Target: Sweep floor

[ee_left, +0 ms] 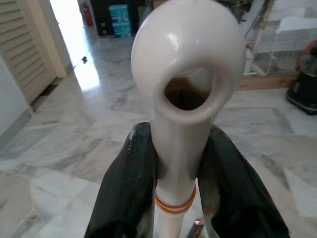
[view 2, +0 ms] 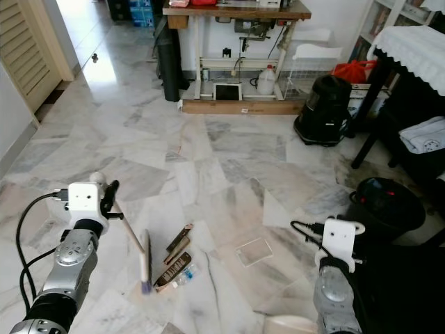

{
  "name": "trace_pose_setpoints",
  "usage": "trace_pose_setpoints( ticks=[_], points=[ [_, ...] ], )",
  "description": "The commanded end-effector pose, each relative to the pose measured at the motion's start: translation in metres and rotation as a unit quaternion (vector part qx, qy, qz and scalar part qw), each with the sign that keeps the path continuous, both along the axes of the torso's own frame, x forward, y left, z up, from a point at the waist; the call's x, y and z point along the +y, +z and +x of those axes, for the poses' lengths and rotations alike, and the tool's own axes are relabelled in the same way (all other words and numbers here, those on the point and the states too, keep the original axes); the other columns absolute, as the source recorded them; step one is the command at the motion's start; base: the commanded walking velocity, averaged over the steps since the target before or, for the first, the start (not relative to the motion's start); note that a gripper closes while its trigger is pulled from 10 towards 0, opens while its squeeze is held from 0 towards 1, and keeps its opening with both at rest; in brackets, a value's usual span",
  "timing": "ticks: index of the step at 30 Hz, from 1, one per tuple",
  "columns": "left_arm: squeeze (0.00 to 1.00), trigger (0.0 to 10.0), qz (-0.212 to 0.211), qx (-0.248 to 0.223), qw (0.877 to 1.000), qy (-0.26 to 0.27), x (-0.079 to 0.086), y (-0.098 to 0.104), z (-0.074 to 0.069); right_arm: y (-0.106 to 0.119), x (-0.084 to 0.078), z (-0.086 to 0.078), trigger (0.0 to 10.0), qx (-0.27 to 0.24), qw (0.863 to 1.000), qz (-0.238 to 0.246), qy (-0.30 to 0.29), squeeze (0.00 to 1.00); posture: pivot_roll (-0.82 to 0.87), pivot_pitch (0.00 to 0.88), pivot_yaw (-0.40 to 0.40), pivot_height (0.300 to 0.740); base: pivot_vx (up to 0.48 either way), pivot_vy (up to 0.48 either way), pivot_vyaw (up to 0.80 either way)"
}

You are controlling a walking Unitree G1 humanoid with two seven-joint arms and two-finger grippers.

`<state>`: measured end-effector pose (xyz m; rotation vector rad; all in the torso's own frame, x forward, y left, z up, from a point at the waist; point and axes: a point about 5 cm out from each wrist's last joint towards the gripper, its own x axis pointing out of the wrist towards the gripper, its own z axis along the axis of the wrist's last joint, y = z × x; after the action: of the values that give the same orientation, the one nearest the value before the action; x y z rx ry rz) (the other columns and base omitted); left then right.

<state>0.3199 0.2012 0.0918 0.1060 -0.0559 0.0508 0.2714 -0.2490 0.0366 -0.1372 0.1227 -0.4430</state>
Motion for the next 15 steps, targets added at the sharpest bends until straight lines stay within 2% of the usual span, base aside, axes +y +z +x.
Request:
trace_pose_setpoints(
  ticks=[1,7,15],
  points=[
    [0.00,10.0,0.010,-0.034,0.999,-0.010,0.000,0.018,0.005,0.003,0.000,0.002,10.0,-0.010,1.000,0.010,-0.006,0.00,-0.12,0.000,-0.016,0.740,0.000,0.000,0.00],
    [0.00,10.0,0.015,-0.045,0.999,-0.019,0.002,0.027,0.006,0.000,0.000,0.000,10.0,-0.008,1.000,0.020,-0.001,0.00,-0.11,0.000,-0.013,0.740,0.000,0.000,0.00],
    [0.00,10.0,0.003,-0.067,0.996,-0.053,-0.008,0.045,0.009,0.004,-0.001,0.003,10.0,-0.023,0.999,0.025,0.011,0.00,-0.11,0.000,-0.008,0.740,0.000,0.000,0.00]
  ],
)
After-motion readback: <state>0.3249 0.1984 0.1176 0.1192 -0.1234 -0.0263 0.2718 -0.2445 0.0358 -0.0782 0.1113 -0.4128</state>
